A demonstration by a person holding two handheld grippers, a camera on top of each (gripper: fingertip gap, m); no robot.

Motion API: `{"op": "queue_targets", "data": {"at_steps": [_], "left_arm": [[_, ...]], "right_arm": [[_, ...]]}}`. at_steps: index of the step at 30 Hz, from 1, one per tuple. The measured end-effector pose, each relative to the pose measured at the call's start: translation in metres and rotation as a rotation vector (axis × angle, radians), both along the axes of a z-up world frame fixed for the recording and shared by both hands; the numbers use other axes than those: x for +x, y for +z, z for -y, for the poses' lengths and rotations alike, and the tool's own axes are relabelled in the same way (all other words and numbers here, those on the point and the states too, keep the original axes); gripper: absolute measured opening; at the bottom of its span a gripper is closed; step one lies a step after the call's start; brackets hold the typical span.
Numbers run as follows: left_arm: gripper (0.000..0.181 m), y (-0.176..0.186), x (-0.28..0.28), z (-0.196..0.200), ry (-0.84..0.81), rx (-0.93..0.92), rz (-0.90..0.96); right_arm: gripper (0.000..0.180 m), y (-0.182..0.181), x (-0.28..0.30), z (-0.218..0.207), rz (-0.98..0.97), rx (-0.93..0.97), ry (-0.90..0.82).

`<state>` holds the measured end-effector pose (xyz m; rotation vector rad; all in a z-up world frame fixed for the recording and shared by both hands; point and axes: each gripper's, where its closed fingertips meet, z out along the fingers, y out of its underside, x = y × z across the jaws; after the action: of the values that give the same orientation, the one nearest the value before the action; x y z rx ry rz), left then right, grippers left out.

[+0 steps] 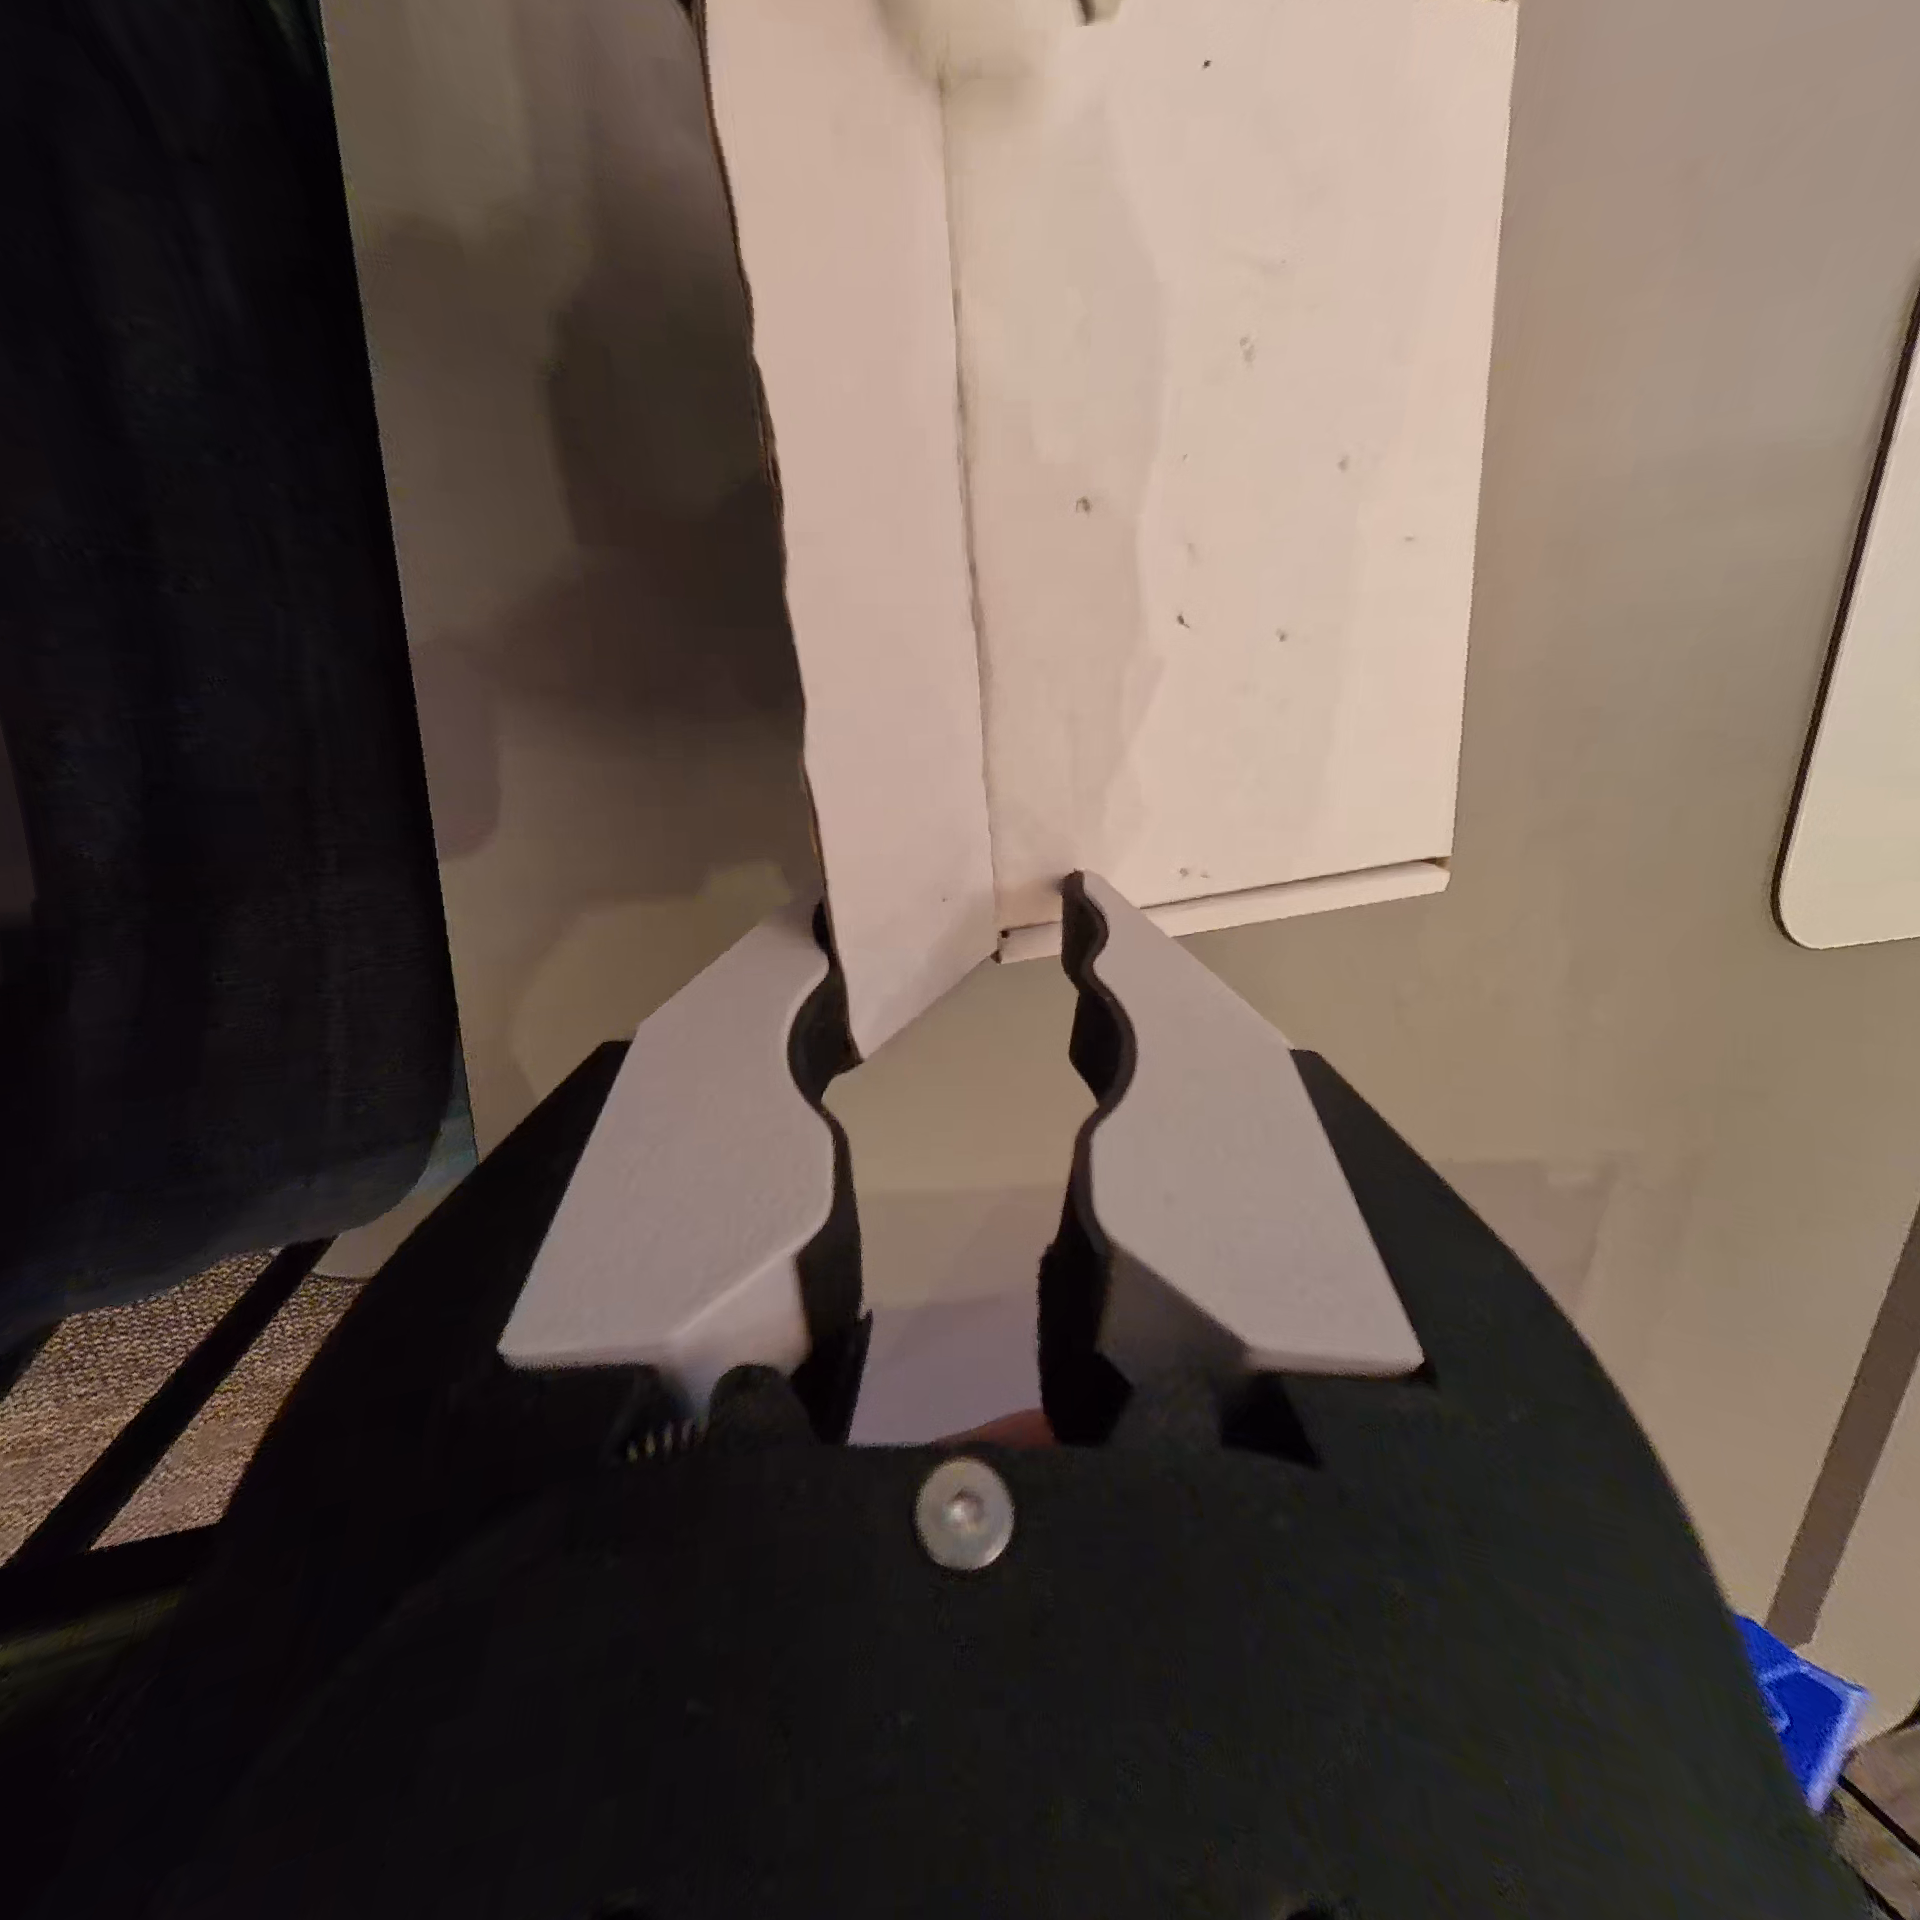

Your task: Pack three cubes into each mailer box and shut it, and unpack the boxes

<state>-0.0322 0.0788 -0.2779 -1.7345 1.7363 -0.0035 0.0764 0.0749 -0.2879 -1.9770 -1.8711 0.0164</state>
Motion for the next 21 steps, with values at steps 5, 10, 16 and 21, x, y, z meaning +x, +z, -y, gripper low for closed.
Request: {"op": "queue_targets", "data": {"at_steps": [5,10,16,21], "left_arm": [[0.054,0.010,-0.013,0.009,0.075,-0.182,0.175],[0.051,0.004,-0.024,0.011,0.190,-0.250,0.243],[0.048,-0.004,-0.029,0.009,0.256,-0.289,0.245],[0.053,-0.014,-0.024,0.009,0.282,-0.388,0.279]], "right_arm": [[0.053,0.001,-0.003,0.003,-0.056,-0.031,-0.031],[0.063,0.006,0.000,0.011,-0.117,-0.090,-0.084],[0.061,0.006,0.003,0.019,-0.253,-0.270,-0.295],[0.051,-0.004,-0.004,0.019,-0.346,-0.403,-0.447]]}}
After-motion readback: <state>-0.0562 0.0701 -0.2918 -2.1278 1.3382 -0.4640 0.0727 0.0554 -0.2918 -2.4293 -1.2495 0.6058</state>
